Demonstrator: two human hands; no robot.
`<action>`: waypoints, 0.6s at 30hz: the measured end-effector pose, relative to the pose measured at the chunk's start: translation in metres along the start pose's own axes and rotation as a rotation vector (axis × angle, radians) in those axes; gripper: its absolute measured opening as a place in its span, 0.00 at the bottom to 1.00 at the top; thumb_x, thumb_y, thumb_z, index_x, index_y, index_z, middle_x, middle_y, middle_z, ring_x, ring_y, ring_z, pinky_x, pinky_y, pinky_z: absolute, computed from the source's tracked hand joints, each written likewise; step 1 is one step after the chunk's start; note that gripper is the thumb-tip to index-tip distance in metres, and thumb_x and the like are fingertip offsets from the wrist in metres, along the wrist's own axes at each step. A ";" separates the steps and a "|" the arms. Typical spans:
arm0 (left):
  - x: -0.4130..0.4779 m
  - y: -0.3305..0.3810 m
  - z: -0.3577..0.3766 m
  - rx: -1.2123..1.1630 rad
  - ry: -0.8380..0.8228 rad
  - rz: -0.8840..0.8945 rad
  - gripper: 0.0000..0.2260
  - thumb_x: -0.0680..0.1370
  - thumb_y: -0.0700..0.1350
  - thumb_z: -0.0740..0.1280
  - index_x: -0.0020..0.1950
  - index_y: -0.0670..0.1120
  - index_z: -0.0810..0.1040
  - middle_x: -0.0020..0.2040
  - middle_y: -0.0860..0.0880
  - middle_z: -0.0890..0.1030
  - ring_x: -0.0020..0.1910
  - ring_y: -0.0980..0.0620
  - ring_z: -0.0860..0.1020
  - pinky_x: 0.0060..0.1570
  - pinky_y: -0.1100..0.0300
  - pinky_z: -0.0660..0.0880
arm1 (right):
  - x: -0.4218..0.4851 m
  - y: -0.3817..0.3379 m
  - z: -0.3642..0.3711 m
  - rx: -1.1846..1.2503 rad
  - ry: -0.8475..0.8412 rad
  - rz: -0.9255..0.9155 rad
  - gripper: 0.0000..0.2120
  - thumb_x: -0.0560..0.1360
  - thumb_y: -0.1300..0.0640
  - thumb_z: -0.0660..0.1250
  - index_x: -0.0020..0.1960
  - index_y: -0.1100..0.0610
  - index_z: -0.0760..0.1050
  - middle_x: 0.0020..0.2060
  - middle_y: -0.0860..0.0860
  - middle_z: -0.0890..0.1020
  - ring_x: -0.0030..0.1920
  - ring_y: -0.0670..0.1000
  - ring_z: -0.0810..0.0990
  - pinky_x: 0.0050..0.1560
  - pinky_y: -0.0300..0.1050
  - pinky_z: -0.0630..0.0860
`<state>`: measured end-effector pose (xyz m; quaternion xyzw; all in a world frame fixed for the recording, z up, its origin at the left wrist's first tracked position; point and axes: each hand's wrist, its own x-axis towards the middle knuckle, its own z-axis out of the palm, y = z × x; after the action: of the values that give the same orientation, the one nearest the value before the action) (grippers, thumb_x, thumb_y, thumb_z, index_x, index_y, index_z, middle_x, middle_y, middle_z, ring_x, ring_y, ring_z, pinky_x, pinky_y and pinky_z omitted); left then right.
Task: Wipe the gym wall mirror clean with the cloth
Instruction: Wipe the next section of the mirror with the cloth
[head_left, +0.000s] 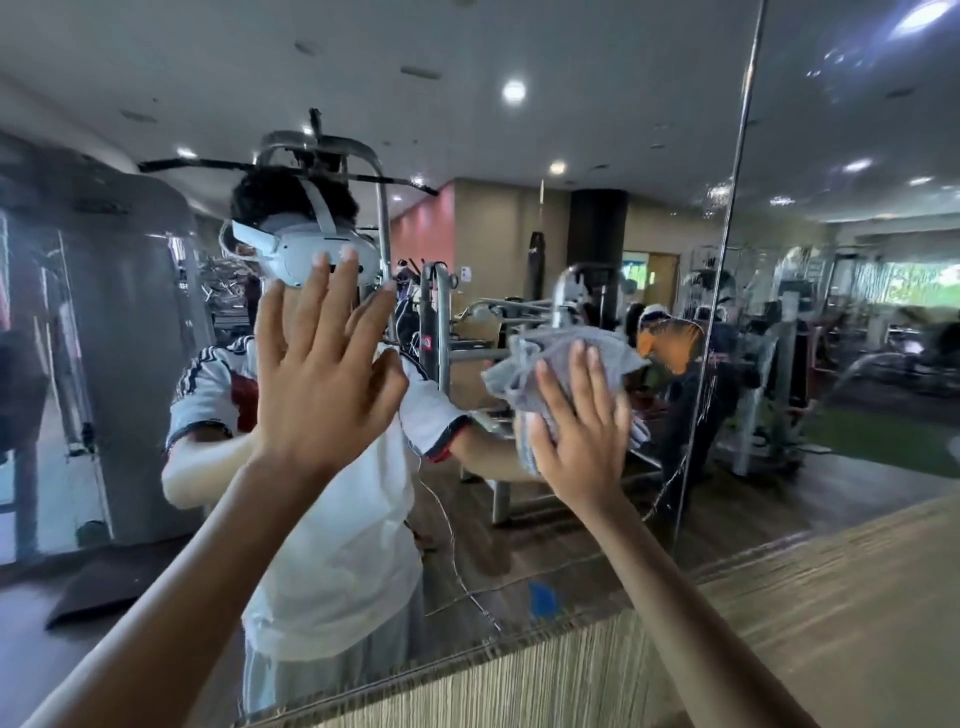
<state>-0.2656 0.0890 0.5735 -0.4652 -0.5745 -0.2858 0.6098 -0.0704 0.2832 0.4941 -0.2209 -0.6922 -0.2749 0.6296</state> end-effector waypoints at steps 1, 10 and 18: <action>0.001 0.001 0.001 0.018 -0.039 -0.003 0.27 0.82 0.53 0.55 0.79 0.45 0.63 0.80 0.39 0.57 0.80 0.40 0.54 0.77 0.37 0.48 | -0.001 0.012 0.001 -0.010 -0.003 0.028 0.26 0.84 0.43 0.50 0.81 0.43 0.48 0.78 0.54 0.59 0.79 0.53 0.56 0.74 0.64 0.60; 0.001 0.005 0.003 0.089 -0.018 -0.005 0.28 0.83 0.55 0.54 0.82 0.46 0.57 0.81 0.40 0.55 0.80 0.41 0.54 0.77 0.38 0.49 | 0.115 -0.041 0.011 0.020 0.089 0.396 0.27 0.83 0.43 0.47 0.80 0.52 0.58 0.79 0.57 0.60 0.79 0.57 0.58 0.75 0.62 0.57; -0.002 0.005 0.002 0.086 0.010 0.007 0.28 0.81 0.53 0.58 0.79 0.43 0.63 0.80 0.39 0.59 0.80 0.40 0.57 0.76 0.38 0.52 | 0.036 0.018 0.001 -0.016 0.011 0.045 0.25 0.85 0.43 0.46 0.81 0.43 0.47 0.78 0.54 0.59 0.78 0.54 0.57 0.74 0.66 0.58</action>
<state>-0.2624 0.0923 0.5705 -0.4393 -0.5817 -0.2611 0.6328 -0.0637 0.2959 0.5317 -0.2402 -0.6814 -0.2674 0.6376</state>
